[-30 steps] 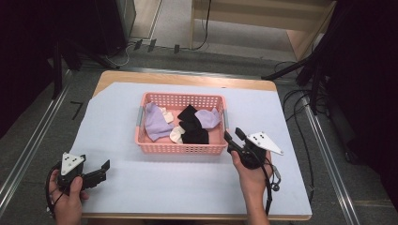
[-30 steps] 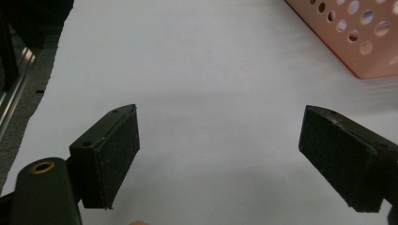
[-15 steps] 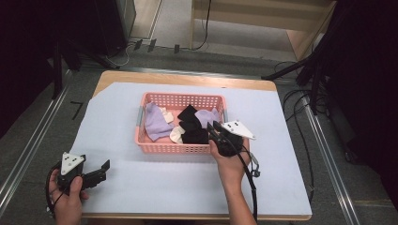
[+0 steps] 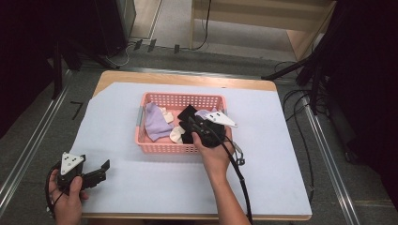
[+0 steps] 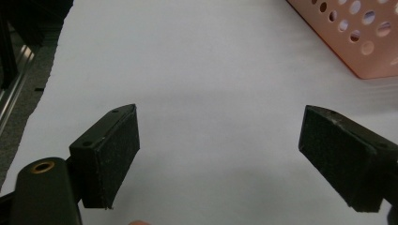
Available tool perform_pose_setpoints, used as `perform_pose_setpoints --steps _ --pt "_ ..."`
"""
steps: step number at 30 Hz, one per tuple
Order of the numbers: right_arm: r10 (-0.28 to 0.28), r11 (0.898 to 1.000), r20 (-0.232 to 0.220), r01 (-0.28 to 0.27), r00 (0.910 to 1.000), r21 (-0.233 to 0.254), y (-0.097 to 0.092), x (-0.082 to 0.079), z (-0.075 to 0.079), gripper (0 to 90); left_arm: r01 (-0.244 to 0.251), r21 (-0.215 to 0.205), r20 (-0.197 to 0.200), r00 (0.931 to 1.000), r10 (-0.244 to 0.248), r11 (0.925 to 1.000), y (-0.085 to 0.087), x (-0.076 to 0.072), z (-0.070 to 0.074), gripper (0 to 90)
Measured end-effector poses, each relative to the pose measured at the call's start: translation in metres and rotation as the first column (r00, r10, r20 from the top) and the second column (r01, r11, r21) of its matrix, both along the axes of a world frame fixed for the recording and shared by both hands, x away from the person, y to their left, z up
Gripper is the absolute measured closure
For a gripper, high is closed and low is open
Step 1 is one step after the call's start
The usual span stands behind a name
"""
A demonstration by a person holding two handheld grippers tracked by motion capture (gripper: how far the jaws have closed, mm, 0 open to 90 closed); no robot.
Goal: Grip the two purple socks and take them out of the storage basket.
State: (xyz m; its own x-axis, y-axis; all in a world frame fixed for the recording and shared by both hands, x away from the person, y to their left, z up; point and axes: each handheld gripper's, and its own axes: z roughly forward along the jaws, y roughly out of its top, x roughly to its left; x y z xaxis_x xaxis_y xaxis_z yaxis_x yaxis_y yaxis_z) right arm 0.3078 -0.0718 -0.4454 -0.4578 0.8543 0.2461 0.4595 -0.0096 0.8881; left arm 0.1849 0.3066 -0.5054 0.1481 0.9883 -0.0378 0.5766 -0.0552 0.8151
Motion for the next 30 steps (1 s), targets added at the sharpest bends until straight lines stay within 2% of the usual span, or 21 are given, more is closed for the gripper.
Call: perform_pose_setpoints --steps 5,6,7,8,10,12,14,16,17,18,21,24,26,27,28,30 --pt "0.008 1.0 -0.014 -0.008 0.9999 -0.029 0.015 0.008 -0.001 69.0 -0.005 0.004 -0.002 1.0 0.005 1.0 -0.001 0.0 0.0 13.7" --pt "0.011 0.998 -0.015 -0.012 0.9998 -0.058 0.023 0.012 -0.003 69.4 -0.002 0.003 0.0 1.0 0.002 1.0 -0.001 0.0 0.0 13.7" --pt "0.011 0.998 -0.015 -0.012 0.9998 -0.058 0.023 0.012 -0.003 69.4 -0.002 0.003 0.0 1.0 0.002 1.0 -0.001 0.0 0.0 13.7" --pt "0.01 0.996 -0.013 -0.011 0.9999 -0.094 0.03 0.015 -0.006 71.1 -0.004 0.001 0.002 1.0 0.004 1.0 -0.001 0.0 0.0 13.7" --pt "0.012 0.995 -0.02 -0.014 0.9997 -0.1 0.034 0.017 -0.008 71.8 -0.003 0.004 -0.005 1.0 0.003 1.0 -0.001 0.0 0.0 13.7" --pt "0.025 0.993 -0.046 -0.03 0.9986 -0.118 0.046 0.021 -0.012 72.8 -0.004 0.007 -0.003 1.0 0.004 1.0 -0.001 0.0 0.0 13.7" --pt "0.031 0.992 -0.058 -0.038 0.9979 -0.122 0.049 0.022 -0.012 73.0 -0.003 0.009 -0.005 1.0 0.003 1.0 -0.001 0.001 0.0 13.7" --pt "0.044 0.993 -0.088 -0.053 0.9952 -0.108 0.059 0.027 -0.01 72.9 -0.001 0.007 -0.008 1.0 0.001 1.0 0.0 0.001 0.0 13.7" --pt "0.044 0.993 -0.088 -0.053 0.9952 -0.108 0.059 0.027 -0.01 72.9 -0.001 0.007 -0.008 1.0 0.001 1.0 0.0 0.001 0.0 13.7" --pt "0.043 0.989 -0.103 -0.057 0.9938 -0.134 0.066 0.03 -0.01 73.0 -0.004 0.004 -0.008 1.0 0.004 1.0 -0.001 0.001 0.0 13.7" --pt "0.043 0.986 -0.119 -0.061 0.992 -0.155 0.072 0.033 -0.01 72.8 -0.003 0.005 -0.008 1.0 0.003 1.0 0.0 0.001 0.0 13.7" --pt "0.045 0.984 -0.16 -0.072 0.986 -0.166 0.084 0.039 -0.009 71.7 -0.006 0.005 -0.008 1.0 0.006 1.0 -0.001 0.001 0.0 13.7" --pt "0.047 0.983 -0.167 -0.076 0.9848 -0.169 0.087 0.041 -0.01 71.5 -0.005 0.005 -0.006 1.0 0.005 1.0 0.0 0.0 0.0 13.7" --pt "0.055 0.981 -0.209 -0.092 0.9764 -0.173 0.093 0.045 -0.009 70.7 -0.008 0.003 -0.006 1.0 0.008 1.0 0.0 0.001 0.0 13.7" --pt "0.055 0.981 -0.209 -0.092 0.9764 -0.173 0.093 0.045 -0.009 70.7 -0.007 0.002 -0.005 1.0 0.007 1.0 0.0 0.001 0.0 13.7" --pt "0.069 0.977 -0.267 -0.119 0.9613 -0.176 0.101 0.05 -0.009 69.3 -0.007 0.005 -0.006 1.0 0.007 1.0 -0.001 0.001 0.0 13.7"
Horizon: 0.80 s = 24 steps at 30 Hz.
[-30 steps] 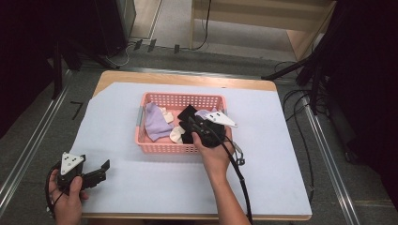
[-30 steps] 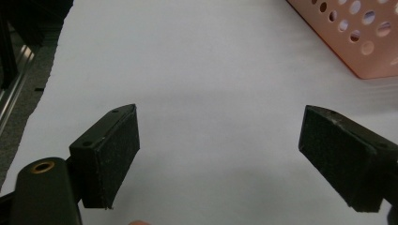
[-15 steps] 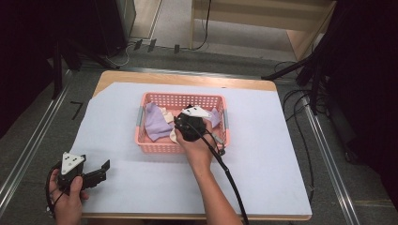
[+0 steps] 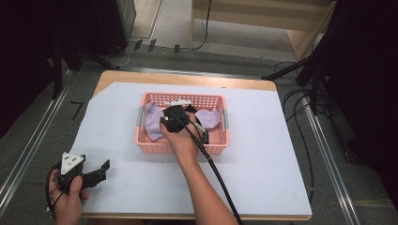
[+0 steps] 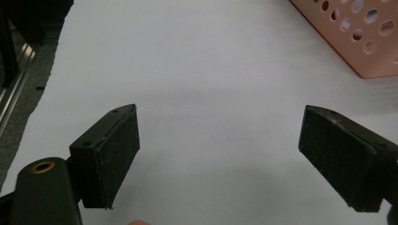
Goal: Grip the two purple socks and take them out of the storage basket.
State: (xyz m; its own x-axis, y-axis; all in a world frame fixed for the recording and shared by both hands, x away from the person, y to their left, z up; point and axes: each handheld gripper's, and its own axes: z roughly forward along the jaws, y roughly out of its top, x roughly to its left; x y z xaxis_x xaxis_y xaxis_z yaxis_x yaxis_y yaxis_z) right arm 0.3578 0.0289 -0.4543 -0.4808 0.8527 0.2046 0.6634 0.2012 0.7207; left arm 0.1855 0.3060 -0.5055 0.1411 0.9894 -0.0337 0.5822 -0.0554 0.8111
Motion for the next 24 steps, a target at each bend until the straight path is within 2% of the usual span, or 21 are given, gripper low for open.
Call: perform_pose_setpoints --steps 1,4,5,6,7,8,11,12,13,14,19,20,21,22,23,24 --pt "0.0 1.0 0.0 0.0 1.0 0.0 0.0 0.0 0.0 69.3 0.0 0.0 0.0 1.0 0.0 1.0 0.0 0.0 0.0 13.7" --pt "0.011 1.0 -0.07 -0.013 0.9975 -0.025 0.007 0.005 -0.002 67.8 -0.003 -0.003 0.001 1.0 0.003 1.0 0.0 0.0 0.0 13.8" --pt "0.013 0.998 -0.12 -0.02 0.9927 -0.055 0.01 0.009 -0.004 66.1 -0.002 -0.001 0.001 1.0 0.002 1.0 0.0 0.0 0.0 13.8" --pt "0.014 0.997 -0.149 -0.025 0.9887 -0.069 0.011 0.011 -0.005 65.6 0.0 0.001 -0.001 1.0 0.0 1.0 0.0 0.0 0.0 13.8" --pt "0.014 0.997 -0.149 -0.025 0.9887 -0.069 0.011 0.011 -0.005 65.6 0.0 0.001 -0.001 1.0 0.0 1.0 0.0 0.0 0.0 13.8" --pt "0.009 0.996 -0.176 -0.025 0.9844 -0.086 0.013 0.012 -0.005 64.4 -0.001 -0.001 0.001 1.0 0.001 1.0 0.0 0.0 0.0 13.8" --pt "-0.001 0.989 -0.206 -0.029 0.9785 -0.143 0.017 0.015 -0.006 60.1 -0.002 0.004 0.003 1.0 0.002 1.0 -0.001 0.0 0.0 13.8" --pt "0.011 0.986 -0.22 -0.047 0.9755 -0.16 0.019 0.016 -0.007 60.1 -0.003 0.003 0.003 1.0 0.003 1.0 -0.001 0.0 0.0 13.8" --pt "0.025 0.984 -0.243 -0.067 0.9697 -0.166 0.02 0.017 -0.008 59.2 -0.002 0.005 0.0 1.0 0.002 1.0 -0.001 0.0 0.0 13.8" --pt "0.036 0.978 -0.273 -0.09 0.9615 -0.19 0.023 0.02 -0.009 56.4 -0.001 0.001 0.0 1.0 0.001 1.0 0.0 0.0 0.0 13.8" --pt "0.04 0.968 -0.301 -0.112 0.9526 -0.225 0.028 0.024 -0.01 54.2 0.002 0.005 -0.001 1.0 -0.002 1.0 -0.001 0.0 0.0 13.8" --pt "0.048 0.958 -0.323 -0.135 0.9454 -0.252 0.032 0.025 -0.011 55.0 0.003 0.005 -0.001 1.0 -0.003 1.0 -0.001 0.0 0.0 13.8" --pt "0.048 0.958 -0.323 -0.135 0.9454 -0.252 0.032 0.025 -0.011 55.0 0.002 0.004 -0.003 1.0 -0.002 1.0 -0.001 0.0 0.0 13.8" --pt "0.058 0.951 -0.34 -0.155 0.9388 -0.267 0.033 0.026 -0.013 57.5 0.003 0.005 -0.002 1.0 -0.003 1.0 -0.001 0.0 0.0 13.8" --pt "0.08 0.939 -0.376 -0.197 0.9231 -0.283 0.036 0.028 -0.015 62.2 0.003 0.006 -0.002 1.0 -0.002 1.0 -0.001 0.0 0.0 13.8" --pt "0.088 0.934 -0.394 -0.213 0.915 -0.285 0.037 0.029 -0.017 64.1 0.003 0.006 -0.001 1.0 -0.003 1.0 -0.001 0.0 0.0 13.9"
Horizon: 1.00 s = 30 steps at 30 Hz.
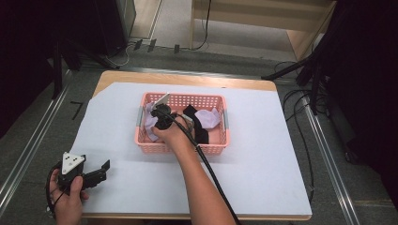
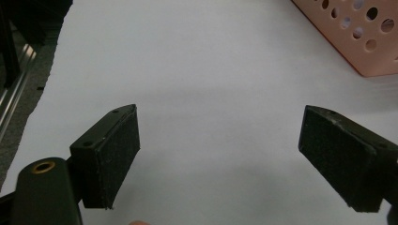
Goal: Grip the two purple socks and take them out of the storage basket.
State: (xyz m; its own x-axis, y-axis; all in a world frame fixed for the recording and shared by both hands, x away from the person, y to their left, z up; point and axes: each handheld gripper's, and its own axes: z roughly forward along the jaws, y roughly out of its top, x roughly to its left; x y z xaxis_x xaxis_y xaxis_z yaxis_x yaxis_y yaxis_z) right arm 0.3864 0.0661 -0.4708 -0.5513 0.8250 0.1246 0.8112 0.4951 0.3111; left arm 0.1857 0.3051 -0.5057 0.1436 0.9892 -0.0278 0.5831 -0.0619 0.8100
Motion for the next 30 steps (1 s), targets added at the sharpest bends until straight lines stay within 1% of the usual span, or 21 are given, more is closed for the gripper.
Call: perform_pose_setpoints --steps 1,3,6,7,9,10,11,12,13,14,15,16,17,18,21,22,23,24,25,28,30 --pt "0.0 1.0 0.0 0.0 1.0 0.0 0.0 0.0 0.0 64.1 -0.001 0.0 0.002 1.0 0.001 1.0 0.0 0.0 0.0 13.9" --pt "-0.014 1.0 -0.009 0.014 0.9999 -0.002 -0.001 0.001 -0.001 76.0 0.0 0.0 0.001 1.0 0.0 1.0 0.0 0.0 0.0 13.9" --pt "-0.012 1.0 -0.008 0.012 0.9999 -0.001 -0.001 0.0 0.0 84.2 0.004 0.001 0.001 1.0 -0.004 1.0 0.0 0.0 0.0 13.9" --pt "-0.005 1.0 0.005 0.005 1.0 0.008 -0.001 -0.002 0.001 90.0 0.005 0.001 -0.002 1.0 -0.005 1.0 0.0 0.0 0.0 13.9" --pt "-0.004 1.0 0.018 0.003 0.9998 0.022 -0.002 -0.003 0.002 90.0 0.005 -0.001 -0.001 1.0 -0.005 1.0 0.0 0.0 0.0 13.9" --pt "-0.015 0.998 0.047 0.012 0.9988 0.068 -0.005 -0.005 0.004 90.0 0.007 0.0 -0.002 1.0 -0.007 1.0 0.0 0.0 0.0 13.8" --pt "-0.015 0.998 0.047 0.012 0.9988 0.068 -0.005 -0.005 0.004 90.0 0.007 0.0 -0.002 1.0 -0.007 1.0 0.0 0.0 0.0 13.8" --pt "-0.031 0.993 0.07 0.022 0.9971 0.117 -0.01 -0.007 0.007 90.0 0.005 -0.001 -0.003 1.0 -0.005 1.0 0.0 0.001 0.0 13.8" --pt "-0.031 0.993 0.07 0.022 0.9971 0.117 -0.01 -0.007 0.007 90.0 0.005 -0.001 -0.003 1.0 -0.005 1.0 0.0 0.001 0.0 13.8" --pt "-0.043 0.99 0.101 0.029 0.9939 0.138 -0.013 -0.01 0.008 90.0 0.003 0.002 -0.008 1.0 -0.003 1.0 0.0 0.001 0.0 13.9" --pt "-0.043 0.99 0.101 0.029 0.9939 0.138 -0.013 -0.01 0.008 90.0 0.003 0.002 -0.008 1.0 -0.003 1.0 0.0 0.001 0.0 13.8" --pt "-0.068 0.989 0.133 0.049 0.9888 0.14 -0.014 -0.01 0.01 88.6 0.006 0.004 -0.008 1.0 -0.006 1.0 -0.001 0.001 0.0 13.8" --pt "-0.068 0.989 0.133 0.049 0.9888 0.14 -0.014 -0.01 0.01 88.6 0.006 0.004 -0.008 1.0 -0.006 1.0 -0.001 0.001 0.0 13.9" --pt "-0.099 0.987 0.15 0.079 0.9836 0.137 -0.014 -0.008 0.012 69.0 0.005 0.004 -0.005 1.0 -0.005 1.0 -0.001 0.001 0.0 13.9" --pt "-0.108 0.984 0.134 0.087 0.9851 0.155 -0.013 -0.005 0.014 65.1 0.007 0.006 -0.008 0.9999 -0.007 1.0 -0.001 0.0 0.0 13.9" --pt "-0.083 0.986 0.077 0.071 0.9936 0.149 -0.011 0.0 0.011 59.9 0.008 0.006 -0.01 0.9999 -0.008 0.9999 0.0 0.001 0.0 13.8" --pt "-0.069 0.991 0.045 0.063 0.9966 0.122 -0.009 0.003 0.009 58.8 0.008 0.01 -0.009 0.9999 -0.008 0.9999 -0.001 0.001 0.0 13.9" --pt "-0.069 0.991 0.045 0.063 0.9966 0.122 -0.009 0.003 0.009 58.8 0.008 0.01 -0.009 0.9999 -0.008 0.9999 -0.001 0.001 0.0 13.9" --pt "-0.059 0.993 0.018 0.057 0.9981 0.1 -0.007 0.004 0.007 57.5 0.012 0.016 -0.01 0.9999 -0.012 0.9998 -0.001 0.001 0.0 13.9" --pt "-0.032 0.999 -0.013 0.032 0.9994 0.002 0.002 0.007 0.002 58.4 0.015 0.016 -0.011 0.9998 -0.014 0.9998 -0.001 0.001 0.0 13.9" --pt "-0.002 0.999 -0.008 0.001 1.0 -0.044 0.006 0.007 0.0 62.2 0.014 0.014 -0.016 0.9998 -0.014 0.9998 -0.002 0.001 0.0 13.9"
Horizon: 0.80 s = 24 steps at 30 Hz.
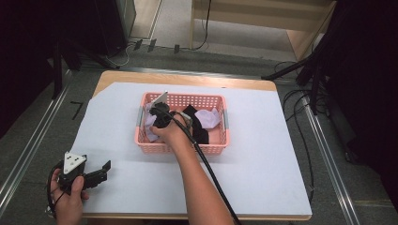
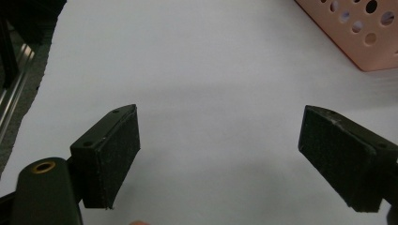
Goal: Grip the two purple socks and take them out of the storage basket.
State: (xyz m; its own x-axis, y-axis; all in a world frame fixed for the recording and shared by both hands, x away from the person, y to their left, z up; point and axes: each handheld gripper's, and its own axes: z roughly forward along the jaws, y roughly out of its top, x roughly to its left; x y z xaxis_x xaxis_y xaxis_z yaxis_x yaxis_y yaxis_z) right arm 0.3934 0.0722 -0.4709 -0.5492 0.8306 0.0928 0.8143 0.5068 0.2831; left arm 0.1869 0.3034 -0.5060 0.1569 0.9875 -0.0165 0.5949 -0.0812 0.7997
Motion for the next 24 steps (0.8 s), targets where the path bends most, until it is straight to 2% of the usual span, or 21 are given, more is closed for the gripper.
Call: perform_pose_setpoints --steps 1,2,4,5,6,7,9,11,14,15,16,17,18,19,20,21,23,24 --pt "0.0 1.0 0.0 0.0 1.0 0.0 0.0 0.0 0.0 62.2 0.0 0.0 0.0 1.0 0.0 1.0 0.0 0.0 0.0 13.9" --pt "0.001 1.0 0.01 -0.001 0.9999 -0.025 0.002 -0.001 0.0 68.9 0.001 0.0 0.0 1.0 -0.001 1.0 0.0 0.0 0.0 14.0" --pt "-0.005 0.999 0.015 0.006 0.9999 -0.036 0.001 -0.001 -0.001 76.9 0.003 0.011 -0.003 1.0 -0.003 0.9999 -0.001 0.001 0.0 14.0" --pt "-0.005 0.999 0.015 0.006 0.9999 -0.036 0.001 -0.001 -0.001 76.9 0.003 0.011 -0.003 1.0 -0.003 0.9999 -0.001 0.001 0.0 14.0" --pt "-0.01 0.999 0.005 0.01 0.9999 -0.044 0.001 -0.002 0.0 82.2 0.007 0.014 -0.007 1.0 -0.007 0.9999 -0.002 0.001 0.0 14.0" --pt "0.007 0.999 0.016 -0.006 0.9998 -0.04 0.0 -0.001 0.0 83.5 0.008 0.014 -0.006 1.0 -0.008 0.9999 -0.002 0.001 -0.001 14.0" --pt "0.008 1.0 0.019 -0.008 0.9998 -0.018 -0.002 -0.003 0.0 85.0 0.008 0.013 -0.007 0.9999 -0.008 0.9999 -0.002 0.001 -0.001 14.0" --pt "0.002 1.0 0.025 -0.003 0.9997 0.03 -0.007 -0.006 0.003 85.5 0.013 0.01 -0.009 0.9999 -0.013 0.9999 -0.001 0.001 0.0 14.0" --pt "-0.015 0.995 0.119 0.003 0.9927 0.102 -0.014 -0.013 0.009 85.6 0.015 0.008 -0.013 0.9998 -0.015 0.9999 -0.001 0.002 -0.001 14.0" --pt "-0.015 0.995 0.119 0.003 0.9927 0.102 -0.014 -0.013 0.009 85.6 0.013 0.01 -0.016 0.9998 -0.013 0.9999 -0.001 0.002 -0.001 14.0" --pt "-0.017 0.992 0.145 -0.001 0.9893 0.124 -0.017 -0.016 0.011 85.6 0.015 0.01 -0.016 0.9998 -0.015 0.9998 -0.001 0.002 -0.001 14.0" --pt "-0.018 0.989 0.175 -0.008 0.9845 0.148 -0.019 -0.018 0.013 85.6 0.015 0.009 -0.015 0.9998 -0.015 0.9998 -0.002 0.002 -0.001 13.9" --pt "-0.026 0.979 0.225 -0.021 0.974 0.204 -0.024 -0.023 0.018 85.5 0.013 0.007 -0.015 0.9998 -0.013 0.9999 -0.001 0.002 -0.001 13.9" --pt "-0.026 0.979 0.225 -0.021 0.974 0.204 -0.024 -0.023 0.018 85.5 0.013 0.007 -0.015 0.9998 -0.013 0.9999 -0.001 0.002 -0.001 13.9" --pt "-0.039 0.968 0.281 -0.033 0.9589 0.248 -0.028 -0.027 0.023 85.5 0.013 0.006 -0.018 0.9998 -0.013 0.9999 -0.001 0.002 -0.001 13.9" --pt "-0.039 0.968 0.281 -0.033 0.9589 0.248 -0.028 -0.027 0.023 85.5 0.013 0.007 -0.017 0.9998 -0.013 0.9999 -0.001 0.002 0.0 13.9" --pt "-0.044 0.954 0.335 -0.06 0.9412 0.293 -0.032 -0.032 0.028 85.5 0.013 0.006 -0.014 0.9998 -0.013 0.9999 -0.001 0.002 -0.001 13.9" --pt "-0.046 0.945 0.401 -0.09 0.9148 0.313 -0.035 -0.038 0.032 85.6 0.012 0.008 -0.015 0.9998 -0.012 0.9999 -0.001 0.002 -0.001 13.9"
